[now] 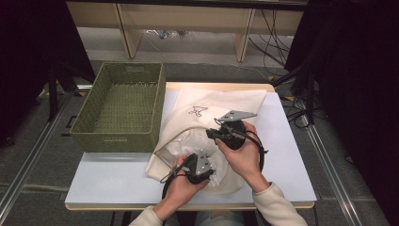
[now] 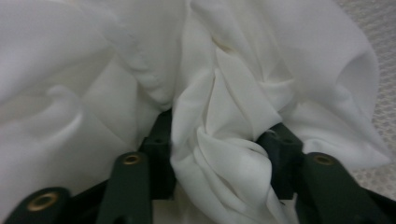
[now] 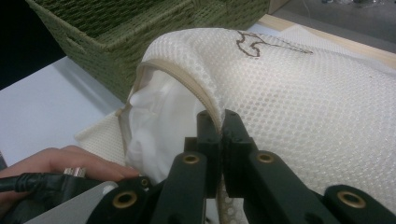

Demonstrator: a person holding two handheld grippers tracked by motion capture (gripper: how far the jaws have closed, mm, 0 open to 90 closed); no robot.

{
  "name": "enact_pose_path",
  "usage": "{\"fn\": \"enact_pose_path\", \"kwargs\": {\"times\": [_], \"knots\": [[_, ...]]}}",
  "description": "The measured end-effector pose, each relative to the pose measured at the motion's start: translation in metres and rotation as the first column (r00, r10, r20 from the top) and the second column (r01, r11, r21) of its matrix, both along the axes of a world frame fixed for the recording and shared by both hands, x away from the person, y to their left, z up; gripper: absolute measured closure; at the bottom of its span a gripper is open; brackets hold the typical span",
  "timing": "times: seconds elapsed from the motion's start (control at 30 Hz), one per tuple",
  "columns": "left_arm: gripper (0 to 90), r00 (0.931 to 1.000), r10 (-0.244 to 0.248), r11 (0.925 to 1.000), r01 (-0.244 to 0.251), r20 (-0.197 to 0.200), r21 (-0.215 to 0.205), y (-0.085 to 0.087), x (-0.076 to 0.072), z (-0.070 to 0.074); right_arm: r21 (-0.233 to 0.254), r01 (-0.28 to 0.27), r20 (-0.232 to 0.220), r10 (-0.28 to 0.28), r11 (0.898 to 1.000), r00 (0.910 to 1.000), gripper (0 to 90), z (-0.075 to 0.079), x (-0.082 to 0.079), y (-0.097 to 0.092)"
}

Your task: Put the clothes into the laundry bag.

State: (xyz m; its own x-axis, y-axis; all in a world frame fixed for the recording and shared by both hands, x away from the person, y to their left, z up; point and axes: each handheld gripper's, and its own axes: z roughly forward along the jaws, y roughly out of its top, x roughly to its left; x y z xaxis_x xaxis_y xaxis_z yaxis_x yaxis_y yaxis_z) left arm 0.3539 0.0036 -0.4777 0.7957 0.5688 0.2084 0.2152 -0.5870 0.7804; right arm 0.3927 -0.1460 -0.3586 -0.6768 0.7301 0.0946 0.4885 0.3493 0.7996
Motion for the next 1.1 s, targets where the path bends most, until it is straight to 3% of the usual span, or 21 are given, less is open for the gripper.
{"fn": "enact_pose_path", "kwargs": {"times": [0.1, 0.13, 0.2, 0.23, 0.27, 0.33, 0.43, 0.5, 0.53, 0.57, 0.6, 0.7, 0.73, 0.83, 0.9, 0.93, 0.97, 1.0, 1.03, 1.07, 1.1], "knots": [[69.5, 0.9996, 0.02, 0.9994, -0.019, 0.018, -0.029, 0.002, 0.005, 0.0, -0.004, -0.017, 0.0, 0.017, 1.0, 0.9999, 88.1, 0.0, 0.001, 0.0], [74.0, 0.9977, 0.062, 0.9928, -0.059, 0.026, -0.105, 0.0, 0.006, -0.002, -0.007, 0.0, 0.001, 0.0, 1.0, 1.0, 88.1, 0.0, -0.001, 0.001], [78.2, 0.9964, 0.079, 0.987, -0.074, 0.03, -0.142, 0.003, 0.011, -0.001, 0.005, -0.006, -0.008, 0.006, 1.0, 0.9999, 88.1, -0.001, -0.001, 0.002], [79.4, 0.9955, 0.089, 0.985, -0.083, 0.033, -0.151, 0.004, 0.013, 0.001, 0.003, -0.012, -0.001, 0.012, 1.0, 0.9999, 88.1, -0.001, -0.001, 0.002], [80.1, 0.9957, 0.08, 0.9894, -0.073, 0.047, -0.125, 0.008, 0.015, 0.004, 0.007, -0.015, -0.008, 0.015, 1.0, 0.9999, 88.1, -0.001, -0.001, 0.003], [80.9, 0.9935, 0.101, 0.9827, -0.091, 0.053, -0.161, 0.01, 0.019, 0.008, -0.006, -0.025, 0.026, 0.025, 1.0, 0.9994, 88.1, 0.0, 0.0, 0.002], [81.5, 0.9887, 0.119, 0.9755, -0.1, 0.091, -0.196, 0.013, 0.023, 0.019, 0.009, -0.003, 0.013, 0.003, 1.0, 0.9999, 88.1, 0.004, -0.004, 0.002], [81.7, 0.9834, 0.142, 0.9695, -0.115, 0.114, -0.217, 0.014, 0.025, 0.027, 0.002, -0.009, 0.054, 0.009, 1.0, 0.9985, 88.1, 0.006, -0.003, 0.0], [81.7, 0.982, 0.145, 0.9683, -0.115, 0.121, -0.222, 0.015, 0.027, 0.031, 0.015, -0.007, 0.029, 0.007, 1.0, 0.9995, 88.1, 0.007, -0.005, 0.001], [81.7, 0.98, 0.153, 0.9654, -0.121, 0.127, -0.231, 0.015, 0.028, 0.033, 0.01, -0.005, 0.045, 0.005, 1.0, 0.999, 88.2, 0.008, -0.005, 0.0], [81.8, 0.9782, 0.159, 0.9651, -0.125, 0.134, -0.23, 0.014, 0.029, 0.034, 0.008, -0.011, 0.06, 0.01, 1.0, 0.9981, 88.1, 0.008, -0.004, -0.001], [81.7, 0.9773, 0.163, 0.9672, -0.132, 0.135, -0.217, 0.012, 0.035, 0.029, 0.022, -0.009, 0.041, 0.008, 1.0, 0.9991, 88.2, 0.008, -0.004, -0.001], [81.7, 0.9775, 0.165, 0.9687, -0.136, 0.131, -0.208, 0.011, 0.038, 0.025, 0.016, -0.013, 0.06, 0.012, 1.0, 0.9981, 88.2, 0.007, -0.003, -0.001], [81.5, 0.9783, 0.171, 0.9724, -0.148, 0.118, -0.181, 0.009, 0.045, 0.012, 0.016, 0.01, 0.014, -0.01, 1.0, 0.9999, 88.3, 0.003, -0.001, -0.002], [81.4, 0.979, 0.174, 0.972, -0.153, 0.107, -0.178, 0.006, 0.047, 0.006, 0.01, 0.011, 0.009, -0.011, 1.0, 0.9999, 88.3, 0.001, 0.001, -0.002], [81.3, 0.9779, 0.175, 0.9718, -0.153, 0.114, -0.18, 0.005, 0.047, 0.005, 0.014, 0.011, -0.003, -0.011, 1.0, 0.9999, 88.3, 0.0, 0.002, -0.002], [81.1, 0.9784, 0.176, 0.9701, -0.154, 0.108, -0.188, 0.004, 0.047, 0.005, -0.004, 0.02, 0.016, -0.019, 1.0, 0.9997, 88.3, 0.0, 0.002, -0.004], [81.0, 0.9788, 0.163, 0.9766, -0.142, 0.125, -0.162, 0.006, 0.048, 0.006, 0.001, 0.013, 0.015, -0.013, 1.0, 0.9998, 88.3, -0.001, 0.004, -0.004], [80.9, 0.9793, 0.173, 0.9725, -0.153, 0.105, -0.176, 0.005, 0.049, 0.006, 0.022, 0.016, -0.011, -0.016, 1.0, 0.9998, 88.3, -0.002, 0.004, -0.003], [80.9, 0.9787, 0.174, 0.9735, -0.154, 0.11, -0.169, 0.005, 0.051, 0.006, 0.002, 0.022, 0.011, -0.022, 1.0, 0.9997, 88.2, -0.002, 0.005, -0.004], [80.8, 0.9776, 0.174, 0.9745, -0.154, 0.118, -0.163, 0.006, 0.053, 0.005, 0.017, 0.022, -0.012, -0.022, 1.0, 0.9997, 88.2, -0.003, 0.004, -0.004]]}}
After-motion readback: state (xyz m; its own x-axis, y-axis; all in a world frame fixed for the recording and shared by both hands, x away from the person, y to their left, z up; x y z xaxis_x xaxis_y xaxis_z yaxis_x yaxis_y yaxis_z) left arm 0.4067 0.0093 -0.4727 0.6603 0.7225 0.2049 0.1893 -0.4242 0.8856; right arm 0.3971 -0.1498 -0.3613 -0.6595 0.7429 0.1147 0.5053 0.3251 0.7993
